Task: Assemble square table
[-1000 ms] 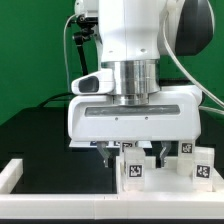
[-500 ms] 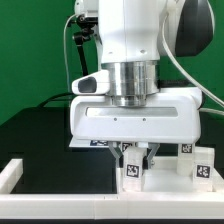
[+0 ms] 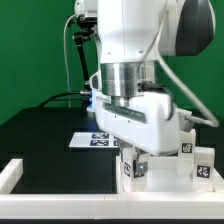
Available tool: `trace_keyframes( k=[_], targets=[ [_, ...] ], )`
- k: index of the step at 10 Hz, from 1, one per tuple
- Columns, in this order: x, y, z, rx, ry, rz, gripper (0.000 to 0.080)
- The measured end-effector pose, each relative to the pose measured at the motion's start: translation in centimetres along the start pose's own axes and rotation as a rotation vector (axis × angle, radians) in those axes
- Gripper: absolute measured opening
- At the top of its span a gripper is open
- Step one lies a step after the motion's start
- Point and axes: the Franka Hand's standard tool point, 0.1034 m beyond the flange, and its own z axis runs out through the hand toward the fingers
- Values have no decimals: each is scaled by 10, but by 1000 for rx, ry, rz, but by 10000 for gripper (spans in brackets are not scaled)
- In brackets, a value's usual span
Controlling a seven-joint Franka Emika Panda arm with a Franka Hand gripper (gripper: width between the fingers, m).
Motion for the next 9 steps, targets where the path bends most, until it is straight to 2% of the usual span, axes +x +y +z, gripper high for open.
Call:
trace_keyframes(
  k=[1, 5, 9],
  targets=[
    [1, 1, 0, 24, -29, 125, 287],
    [1, 1, 0, 23, -37, 332, 287],
    [2, 3, -1, 33, -106, 783, 288]
  ],
)
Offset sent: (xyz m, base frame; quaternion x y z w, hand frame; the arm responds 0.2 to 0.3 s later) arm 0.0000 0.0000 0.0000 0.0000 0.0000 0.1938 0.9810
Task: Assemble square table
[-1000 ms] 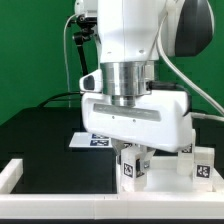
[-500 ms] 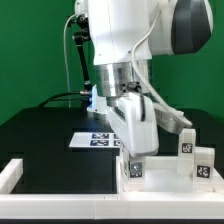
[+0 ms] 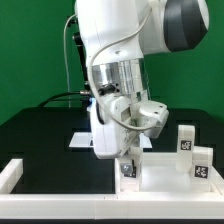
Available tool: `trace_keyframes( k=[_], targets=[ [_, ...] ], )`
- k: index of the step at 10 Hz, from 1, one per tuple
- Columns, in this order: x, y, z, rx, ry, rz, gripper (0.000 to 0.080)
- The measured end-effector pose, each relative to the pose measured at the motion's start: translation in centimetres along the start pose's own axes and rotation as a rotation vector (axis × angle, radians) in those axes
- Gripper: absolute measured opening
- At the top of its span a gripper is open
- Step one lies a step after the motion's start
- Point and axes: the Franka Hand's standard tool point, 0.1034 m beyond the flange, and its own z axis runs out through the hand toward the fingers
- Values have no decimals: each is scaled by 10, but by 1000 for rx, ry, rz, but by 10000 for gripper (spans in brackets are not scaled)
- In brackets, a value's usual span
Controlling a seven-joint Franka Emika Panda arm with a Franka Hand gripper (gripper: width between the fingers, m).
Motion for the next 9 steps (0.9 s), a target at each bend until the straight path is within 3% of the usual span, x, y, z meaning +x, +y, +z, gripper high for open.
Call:
trace_keyframes(
  k=[5, 6, 7, 8, 9],
  targets=[
    [1, 1, 1, 7, 13, 93, 301],
    [1, 1, 1, 6, 13, 93, 524],
    [0, 2, 1, 7, 12, 91, 524],
    [-8, 5, -7, 12, 3, 81, 623],
    [-17, 9, -26, 23, -16, 67, 641]
  ],
)
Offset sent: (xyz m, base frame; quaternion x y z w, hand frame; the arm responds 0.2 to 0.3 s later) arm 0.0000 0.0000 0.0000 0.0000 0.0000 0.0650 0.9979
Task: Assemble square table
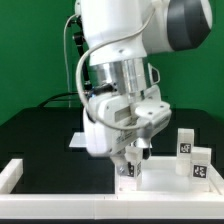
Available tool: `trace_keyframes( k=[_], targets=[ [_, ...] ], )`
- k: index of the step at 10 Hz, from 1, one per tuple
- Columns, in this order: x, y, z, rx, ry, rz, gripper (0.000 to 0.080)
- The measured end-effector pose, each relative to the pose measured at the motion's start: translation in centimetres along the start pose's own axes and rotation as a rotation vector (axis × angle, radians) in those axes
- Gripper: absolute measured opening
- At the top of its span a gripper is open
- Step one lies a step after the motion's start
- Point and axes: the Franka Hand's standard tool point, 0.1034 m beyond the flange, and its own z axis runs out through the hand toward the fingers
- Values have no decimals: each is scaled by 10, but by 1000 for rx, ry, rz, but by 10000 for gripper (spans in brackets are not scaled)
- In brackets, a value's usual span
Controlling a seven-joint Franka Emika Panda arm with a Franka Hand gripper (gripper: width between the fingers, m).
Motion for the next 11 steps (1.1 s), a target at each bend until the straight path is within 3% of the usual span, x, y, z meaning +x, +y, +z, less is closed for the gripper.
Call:
trace_keyframes(
  k=[2, 3, 4, 11],
  targets=[
    [-19, -1, -50, 1, -57, -11, 648],
    [-27, -5, -69, -13, -79, -20, 648],
    [-30, -10, -72, -16, -84, -28, 649],
    [-28, -8, -68, -18, -78, -29, 649]
  ],
)
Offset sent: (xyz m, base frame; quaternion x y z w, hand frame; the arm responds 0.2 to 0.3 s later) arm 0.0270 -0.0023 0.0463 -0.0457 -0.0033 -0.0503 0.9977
